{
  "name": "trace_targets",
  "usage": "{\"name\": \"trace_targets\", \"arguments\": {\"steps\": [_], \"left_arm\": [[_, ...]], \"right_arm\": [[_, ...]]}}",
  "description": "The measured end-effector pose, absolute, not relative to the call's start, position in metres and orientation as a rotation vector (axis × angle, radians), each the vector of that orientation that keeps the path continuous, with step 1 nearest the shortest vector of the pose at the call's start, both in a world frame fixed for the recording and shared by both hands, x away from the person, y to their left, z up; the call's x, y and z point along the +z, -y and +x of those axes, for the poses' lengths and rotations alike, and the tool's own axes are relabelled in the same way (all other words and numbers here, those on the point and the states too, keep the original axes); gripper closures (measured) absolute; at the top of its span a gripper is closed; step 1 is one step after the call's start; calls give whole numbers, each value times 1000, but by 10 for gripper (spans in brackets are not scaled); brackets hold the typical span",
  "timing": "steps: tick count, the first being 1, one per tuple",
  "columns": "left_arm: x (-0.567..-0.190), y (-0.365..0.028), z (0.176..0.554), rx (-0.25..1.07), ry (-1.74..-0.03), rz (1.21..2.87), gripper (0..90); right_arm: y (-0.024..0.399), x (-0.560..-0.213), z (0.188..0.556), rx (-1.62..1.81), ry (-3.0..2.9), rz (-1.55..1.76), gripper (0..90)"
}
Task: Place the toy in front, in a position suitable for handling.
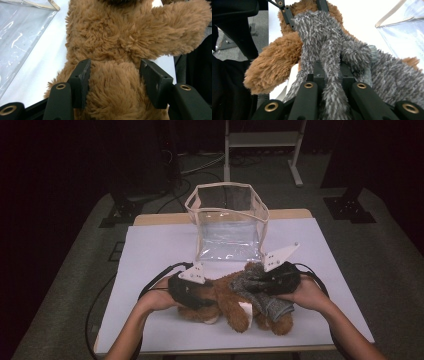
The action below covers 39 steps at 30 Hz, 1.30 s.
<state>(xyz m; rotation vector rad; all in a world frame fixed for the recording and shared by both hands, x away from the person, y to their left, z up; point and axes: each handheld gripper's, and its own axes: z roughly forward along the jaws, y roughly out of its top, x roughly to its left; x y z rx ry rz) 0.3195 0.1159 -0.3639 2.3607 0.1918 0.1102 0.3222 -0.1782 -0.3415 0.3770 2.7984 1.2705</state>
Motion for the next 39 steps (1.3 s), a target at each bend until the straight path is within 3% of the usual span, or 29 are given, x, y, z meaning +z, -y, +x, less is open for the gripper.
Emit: {"name": "trace_targets", "arguments": {"steps": [11, 24, 30, 39], "left_arm": [[-361, -112, 315, 133, -166, 2388, 428], [-357, -116, 314, 112, -157, 2376, 417], [-349, -110, 322, 121, -183, 2358, 394], [-360, -111, 320, 39, -178, 2398, 415]], "right_arm": [[223, -358, 303, 1311, -2780, 507, 801], [194, -347, 324, 1348, -2769, 448, 801], [199, -358, 312, 1359, -2805, 427, 802], [210, -347, 314, 1403, -2760, 454, 799]]}}
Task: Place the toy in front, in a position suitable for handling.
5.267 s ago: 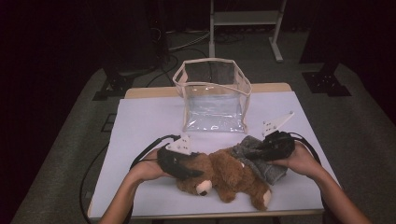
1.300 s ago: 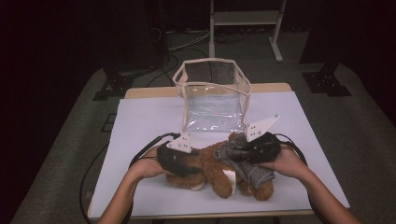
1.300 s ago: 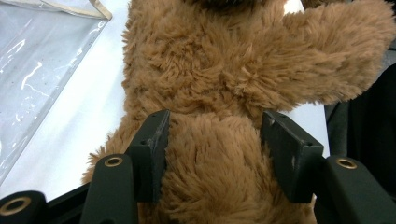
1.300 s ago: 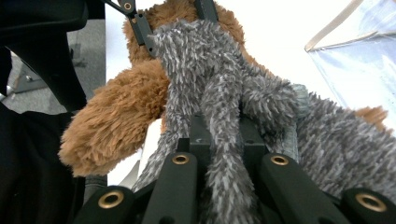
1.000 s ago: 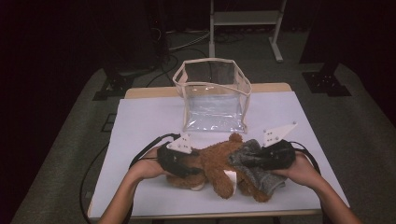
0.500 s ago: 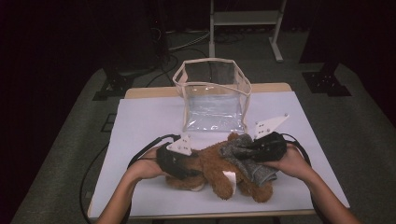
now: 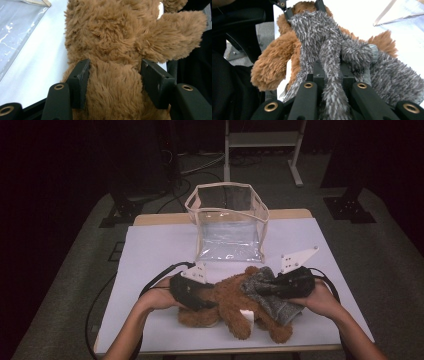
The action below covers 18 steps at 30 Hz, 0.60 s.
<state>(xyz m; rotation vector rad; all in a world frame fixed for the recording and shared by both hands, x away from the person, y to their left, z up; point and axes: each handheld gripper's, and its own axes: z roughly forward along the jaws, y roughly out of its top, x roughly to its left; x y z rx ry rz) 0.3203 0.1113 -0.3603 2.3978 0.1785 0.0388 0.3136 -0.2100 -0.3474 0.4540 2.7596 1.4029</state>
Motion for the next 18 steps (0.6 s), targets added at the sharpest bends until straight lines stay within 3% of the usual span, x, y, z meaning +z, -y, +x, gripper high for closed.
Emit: {"name": "trace_targets", "arguments": {"steps": [18], "left_arm": [[-358, -110, 317, 26, -138, 2413, 380]], "right_arm": [[194, -343, 326, 1396, -2771, 459, 800]]}}
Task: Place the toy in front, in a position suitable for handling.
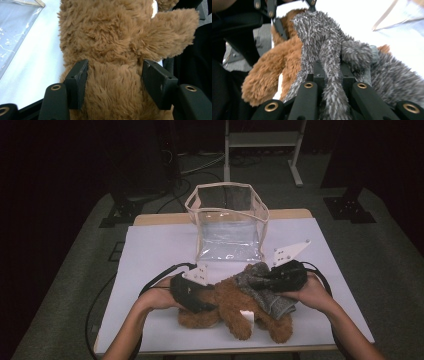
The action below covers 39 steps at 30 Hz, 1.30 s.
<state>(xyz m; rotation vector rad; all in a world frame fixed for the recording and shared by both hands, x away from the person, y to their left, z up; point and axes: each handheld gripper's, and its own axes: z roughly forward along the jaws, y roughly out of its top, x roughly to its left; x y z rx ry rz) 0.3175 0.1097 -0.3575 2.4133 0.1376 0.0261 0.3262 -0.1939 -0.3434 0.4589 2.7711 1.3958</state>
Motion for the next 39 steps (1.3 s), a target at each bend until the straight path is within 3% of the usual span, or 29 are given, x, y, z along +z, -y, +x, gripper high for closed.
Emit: {"name": "trace_targets", "arguments": {"steps": [18, 29, 30, 32, 34, 39], "left_arm": [[-359, -74, 335, -54, -129, 2442, 183], [-374, -57, 345, -189, -183, 2499, 149], [-375, -57, 346, -198, -185, 2497, 220], [-375, -57, 347, -191, -182, 2498, 267], [-373, -57, 345, -158, -167, 2486, 411], [-363, -61, 342, -68, -132, 2432, 505]], "right_arm": [[202, -361, 307, 1434, -2837, 389, 800], [205, -365, 308, 1449, -2838, 400, 798], [205, -366, 309, 1455, -2836, 404, 798], [205, -367, 309, 1459, -2830, 405, 798], [207, -367, 311, 1477, -2821, 423, 797], [214, -366, 315, 1524, -2793, 463, 795]]}}
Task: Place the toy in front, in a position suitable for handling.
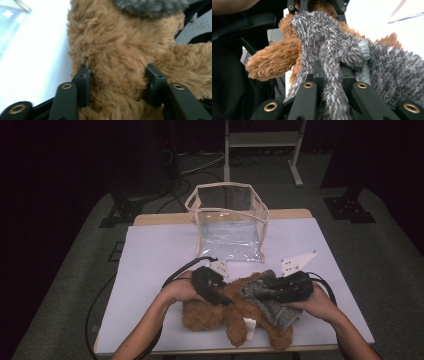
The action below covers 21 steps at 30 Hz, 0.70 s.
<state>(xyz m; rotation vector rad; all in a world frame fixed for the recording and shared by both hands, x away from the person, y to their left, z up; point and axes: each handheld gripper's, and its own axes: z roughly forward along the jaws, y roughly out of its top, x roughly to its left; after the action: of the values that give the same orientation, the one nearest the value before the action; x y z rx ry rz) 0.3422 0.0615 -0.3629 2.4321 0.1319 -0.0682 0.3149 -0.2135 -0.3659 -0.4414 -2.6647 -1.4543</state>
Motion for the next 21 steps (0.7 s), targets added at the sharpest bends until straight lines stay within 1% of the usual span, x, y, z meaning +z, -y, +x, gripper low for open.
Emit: {"name": "trace_targets", "arguments": {"steps": [2, 3, 5, 8, 10, 11, 13, 14, 16, 18, 19, 20, 21], "left_arm": [[-356, -63, 343, -29, -139, 2389, 535], [-353, -64, 345, -13, -137, 2374, 568], [-349, -65, 349, 15, -141, 2361, 580], [-350, -60, 353, 3, -135, 2384, 577], [-352, -60, 354, -5, -126, 2393, 558], [-352, -61, 355, -13, -127, 2394, 535], [-353, -63, 356, -27, -149, 2383, 430], [-353, -63, 356, -27, -141, 2377, 430], [-352, -61, 355, -44, -140, 2367, 352], [-351, -56, 355, -36, -117, 2369, 295], [-352, -52, 354, -40, -115, 2380, 242], [-354, -49, 354, -41, -115, 2400, 242], [-358, -46, 352, -59, -99, 2418, 268]], "right_arm": [[217, -362, 317, -1473, 2665, -448, 795], [220, -356, 319, -1481, 2678, -469, 795], [221, -353, 320, -1487, 2680, -471, 795], [220, -349, 325, -1459, 2706, -476, 795], [217, -350, 327, -1426, 2718, -471, 796], [216, -352, 328, -1415, 2718, -462, 797], [214, -359, 327, -1405, 2685, -452, 797], [214, -359, 327, -1405, 2685, -452, 797], [213, -363, 325, -1411, 2671, -437, 797], [213, -363, 323, -1419, 2659, -416, 797], [216, -361, 320, -1425, 2663, -411, 797], [216, -361, 320, -1425, 2663, -411, 797], [221, -358, 318, -1437, 2675, -425, 797]]}}
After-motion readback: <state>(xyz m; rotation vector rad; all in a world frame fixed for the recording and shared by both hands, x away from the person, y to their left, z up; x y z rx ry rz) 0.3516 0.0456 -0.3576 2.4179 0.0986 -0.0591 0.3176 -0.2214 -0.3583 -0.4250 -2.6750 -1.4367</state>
